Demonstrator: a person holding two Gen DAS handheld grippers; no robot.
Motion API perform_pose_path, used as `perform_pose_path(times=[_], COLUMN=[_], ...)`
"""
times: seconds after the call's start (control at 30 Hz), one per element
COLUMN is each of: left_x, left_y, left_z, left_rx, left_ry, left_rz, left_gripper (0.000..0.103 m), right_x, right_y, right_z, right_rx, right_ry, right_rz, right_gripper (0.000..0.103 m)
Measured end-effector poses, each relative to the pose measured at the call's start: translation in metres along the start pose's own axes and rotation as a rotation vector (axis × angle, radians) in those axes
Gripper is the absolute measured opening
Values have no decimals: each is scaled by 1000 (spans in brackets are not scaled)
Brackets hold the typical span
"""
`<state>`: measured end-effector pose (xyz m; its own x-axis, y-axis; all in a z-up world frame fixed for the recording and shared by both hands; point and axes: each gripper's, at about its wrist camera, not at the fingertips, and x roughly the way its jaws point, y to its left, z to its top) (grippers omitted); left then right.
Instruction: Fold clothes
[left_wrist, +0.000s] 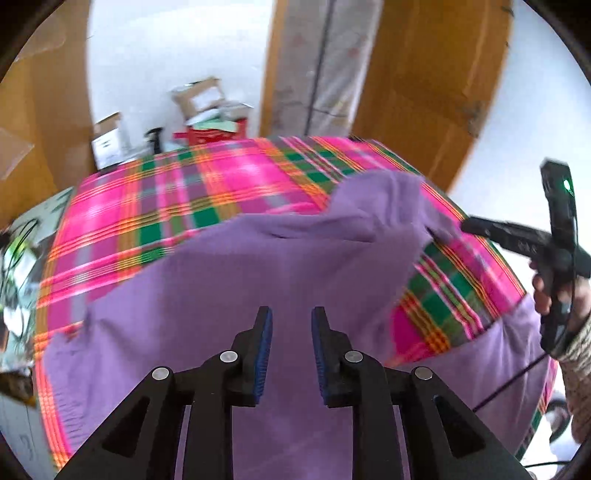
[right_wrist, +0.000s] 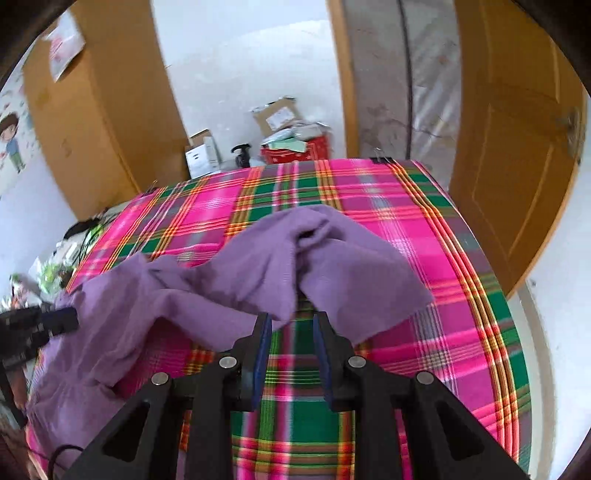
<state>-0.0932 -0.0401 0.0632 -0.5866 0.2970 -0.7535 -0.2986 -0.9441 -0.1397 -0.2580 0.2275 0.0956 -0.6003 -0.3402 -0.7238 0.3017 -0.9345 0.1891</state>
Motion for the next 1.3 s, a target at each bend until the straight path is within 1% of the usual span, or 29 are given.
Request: perform_pose_path(times=[0.03, 0.1, 0.17, 0.23, 0.33, 0.4, 0.5, 0.53, 0.7, 0.77, 0.8, 0.83, 0.87, 0.9, 1.0, 1.1, 1.17, 1.23, 1.3], left_x=[5, 14, 23, 28, 33, 36, 43, 45, 54, 61, 64, 69, 71, 73, 75, 76, 78, 79, 78], left_y=[-13, -23, -35, -39, -47, -50, -56, -56, -64, -65, -65, -67, -67, -66, -58, -54, -55, -55, -56], left_z=[-1, -1, -1, -3, -5, -6, -7, -8, -8, -8, -8, -8, -8, -8, -7, -6, -6, -7, -7], left_rx=[12, 21, 33, 37, 51, 62, 81, 82, 112, 109, 108, 115, 111, 106, 37, 8, 6, -1, 3], left_ry=[6, 22, 41, 50, 65, 73, 92, 107, 120, 135, 143, 159, 164, 167, 166, 162, 165, 164, 161], left_rz=[-18, -33, -38, -42, -44, -47, -83, -75, -25, 10, 27, 69, 72, 74, 21, 9, 12, 13, 7], left_gripper=[22, 22, 22, 22, 22, 22, 24, 25, 29, 29, 29, 29, 29, 29, 29, 29, 25, 24, 14], right_x=[2, 9, 19, 28, 40, 49, 66, 72, 95, 100, 100, 98, 96, 94, 87, 73, 63, 54, 42], right_y=[-5, -10, -13, -17, -22, -23, -25, -26, -30, -29, -28, -28, -27, -27, -29, -36, -41, -44, -48], right_z=[1, 5, 11, 17, 28, 36, 48, 51, 58, 58, 58, 58, 59, 59, 61, 60, 60, 62, 62], right_rx=[19, 37, 38, 51, 72, 85, 98, 108, 140, 137, 132, 123, 115, 107, 94, 104, 117, 129, 140], right_ry=[1, 5, 11, 15, 18, 21, 27, 37, 61, 62, 57, 47, 37, 26, -10, -65, -94, -120, -155], right_rz=[16, 45, 59, 70, 131, 154, 180, 189, 207, 222, 225, 218, 212, 205, 187, 169, 158, 141, 122], right_gripper=[27, 30, 30, 31, 32, 34, 34, 34, 34, 29, 22, 16, 14, 8, 7, 7, 7, 7, 7])
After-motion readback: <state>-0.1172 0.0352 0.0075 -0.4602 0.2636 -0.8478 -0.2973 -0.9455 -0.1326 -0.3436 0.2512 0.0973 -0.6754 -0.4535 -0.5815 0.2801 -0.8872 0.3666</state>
